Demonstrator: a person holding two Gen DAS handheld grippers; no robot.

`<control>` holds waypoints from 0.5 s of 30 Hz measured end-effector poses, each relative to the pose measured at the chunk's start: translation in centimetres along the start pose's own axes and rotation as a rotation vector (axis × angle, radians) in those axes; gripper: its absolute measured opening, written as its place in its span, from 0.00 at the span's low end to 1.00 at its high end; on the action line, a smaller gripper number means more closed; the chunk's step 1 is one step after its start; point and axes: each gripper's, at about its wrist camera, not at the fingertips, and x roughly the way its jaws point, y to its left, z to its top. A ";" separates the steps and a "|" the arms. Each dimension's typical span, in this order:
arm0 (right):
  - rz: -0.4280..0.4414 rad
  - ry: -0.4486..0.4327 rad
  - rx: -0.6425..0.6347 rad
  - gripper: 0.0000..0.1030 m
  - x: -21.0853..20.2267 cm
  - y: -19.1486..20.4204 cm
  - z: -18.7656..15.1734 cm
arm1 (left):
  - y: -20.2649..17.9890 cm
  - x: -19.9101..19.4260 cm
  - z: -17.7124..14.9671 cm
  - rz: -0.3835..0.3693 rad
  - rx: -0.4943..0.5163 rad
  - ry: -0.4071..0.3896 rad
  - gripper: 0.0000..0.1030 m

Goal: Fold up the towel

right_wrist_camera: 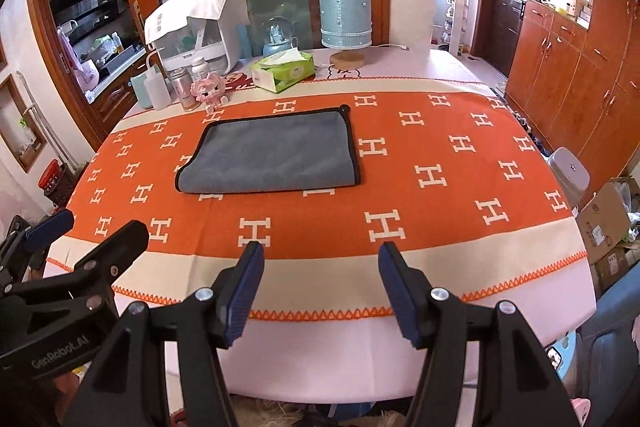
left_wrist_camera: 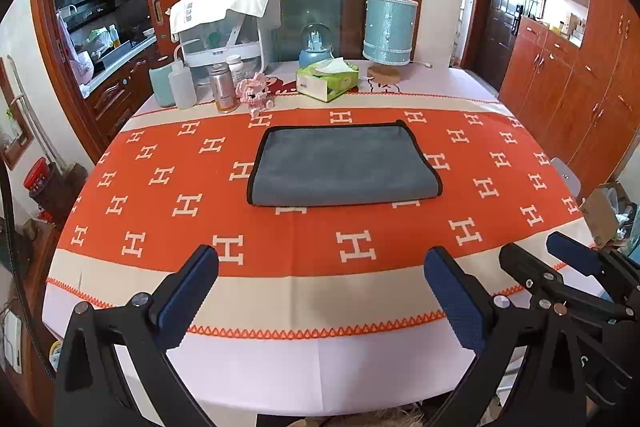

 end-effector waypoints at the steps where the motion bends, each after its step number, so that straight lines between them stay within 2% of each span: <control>1: -0.002 0.000 0.003 0.58 -0.1 -0.1 -0.1 | -0.1 0.0 -0.1 0.008 0.000 0.003 0.99; 15: -0.020 -0.014 0.004 0.58 -0.5 -0.1 -0.4 | -0.2 -0.1 -0.4 0.018 -0.008 0.005 0.99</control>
